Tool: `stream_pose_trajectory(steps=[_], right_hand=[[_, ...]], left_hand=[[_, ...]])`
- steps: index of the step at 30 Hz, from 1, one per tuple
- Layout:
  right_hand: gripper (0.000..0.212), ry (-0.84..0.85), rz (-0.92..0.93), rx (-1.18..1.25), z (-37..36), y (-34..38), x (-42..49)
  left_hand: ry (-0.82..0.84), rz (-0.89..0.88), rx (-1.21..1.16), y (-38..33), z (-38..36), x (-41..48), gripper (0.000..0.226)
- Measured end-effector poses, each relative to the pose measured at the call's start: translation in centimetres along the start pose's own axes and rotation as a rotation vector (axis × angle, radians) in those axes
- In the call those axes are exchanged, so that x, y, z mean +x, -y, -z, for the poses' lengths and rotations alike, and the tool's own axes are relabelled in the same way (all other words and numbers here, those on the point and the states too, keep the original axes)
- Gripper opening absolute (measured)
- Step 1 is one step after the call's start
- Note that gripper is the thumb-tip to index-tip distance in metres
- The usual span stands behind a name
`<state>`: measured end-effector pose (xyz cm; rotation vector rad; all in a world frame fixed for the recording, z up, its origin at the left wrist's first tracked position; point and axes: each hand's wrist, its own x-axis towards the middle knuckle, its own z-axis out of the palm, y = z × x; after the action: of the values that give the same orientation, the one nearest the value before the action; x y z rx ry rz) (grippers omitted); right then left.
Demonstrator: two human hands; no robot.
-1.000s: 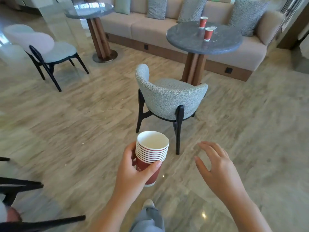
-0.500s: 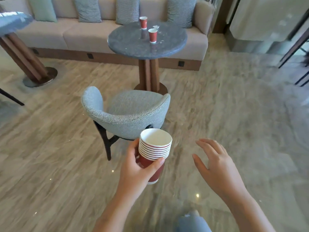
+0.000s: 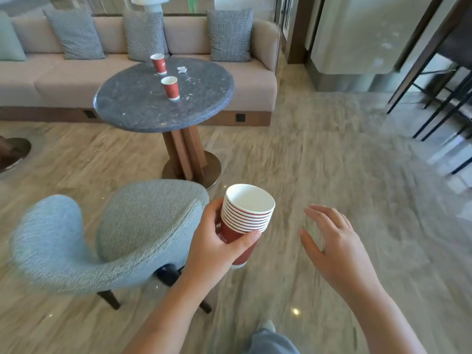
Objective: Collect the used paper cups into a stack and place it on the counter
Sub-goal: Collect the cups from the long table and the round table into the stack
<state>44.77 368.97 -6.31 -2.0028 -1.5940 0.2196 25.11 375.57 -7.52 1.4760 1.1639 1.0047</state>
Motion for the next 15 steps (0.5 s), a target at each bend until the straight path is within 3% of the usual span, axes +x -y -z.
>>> stream_pose_trajectory(steps=[5, 15], right_hand=[[0.037, 0.016, -0.052, 0.017, 0.4, -3.1, 6.9], [0.037, 0.135, 0.021, 0.013, -5.8, -3.1, 20.9]], left_hand=[[-0.019, -0.018, 0.003, -0.7, -2.7, 6.1, 0.076], [-0.195, 0.143, -0.016, 3.0, -0.5, 19.1, 0.072]])
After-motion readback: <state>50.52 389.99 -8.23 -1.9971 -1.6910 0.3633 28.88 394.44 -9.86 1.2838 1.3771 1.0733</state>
